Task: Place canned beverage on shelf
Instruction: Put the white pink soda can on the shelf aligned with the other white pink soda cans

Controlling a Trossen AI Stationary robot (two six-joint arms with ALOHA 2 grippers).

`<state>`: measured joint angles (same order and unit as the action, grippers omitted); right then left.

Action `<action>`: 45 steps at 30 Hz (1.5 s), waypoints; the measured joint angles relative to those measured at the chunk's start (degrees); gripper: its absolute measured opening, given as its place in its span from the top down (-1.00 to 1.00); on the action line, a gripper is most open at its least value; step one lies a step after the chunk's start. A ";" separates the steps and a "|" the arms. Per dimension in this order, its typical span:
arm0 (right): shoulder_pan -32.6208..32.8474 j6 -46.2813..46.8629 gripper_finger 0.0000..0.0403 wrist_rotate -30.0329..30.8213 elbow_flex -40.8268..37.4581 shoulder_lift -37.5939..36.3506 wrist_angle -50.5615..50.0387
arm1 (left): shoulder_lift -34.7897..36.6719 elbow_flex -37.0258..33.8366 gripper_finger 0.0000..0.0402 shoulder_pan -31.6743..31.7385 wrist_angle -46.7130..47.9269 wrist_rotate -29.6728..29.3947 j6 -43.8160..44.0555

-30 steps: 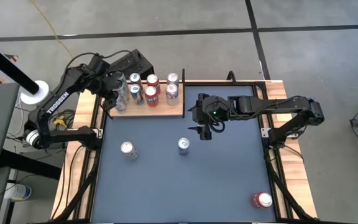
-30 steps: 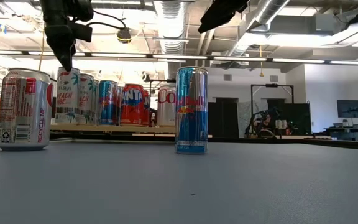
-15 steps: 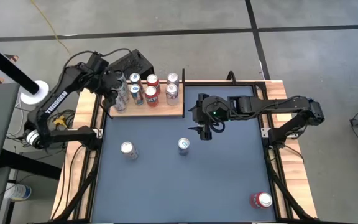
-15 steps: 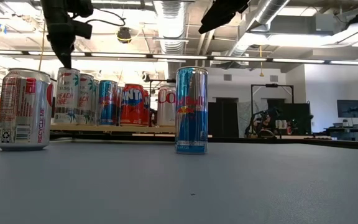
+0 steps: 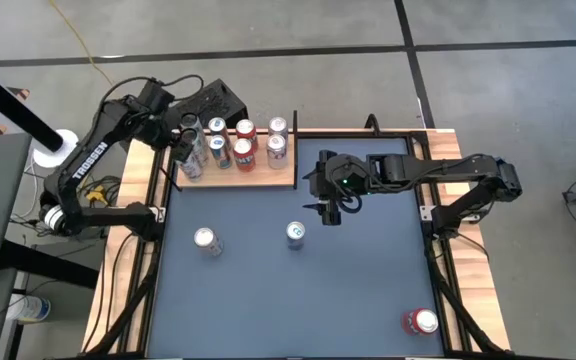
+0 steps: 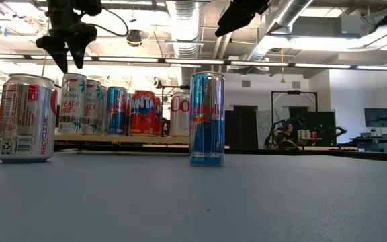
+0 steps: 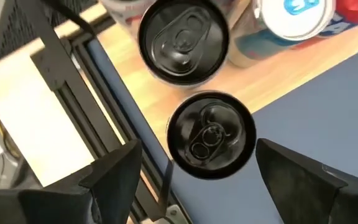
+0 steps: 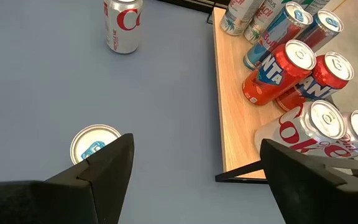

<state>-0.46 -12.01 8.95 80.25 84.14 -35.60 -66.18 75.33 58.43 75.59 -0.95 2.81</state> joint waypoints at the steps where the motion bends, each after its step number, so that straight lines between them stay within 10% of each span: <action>1: 0.03 0.06 -0.65 0.00 0.00 0.00 -0.07 | -0.46 0.00 -0.50 0.00 0.13 -0.16 0.58; 45: 1.22 0.40 -0.65 0.02 0.00 0.00 -0.85 | -3.23 -3.37 -0.37 -5.18 -3.48 -3.39 3.08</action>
<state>0.75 -11.61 8.97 80.25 84.14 -36.45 -69.41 71.96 53.25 72.11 -4.34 5.89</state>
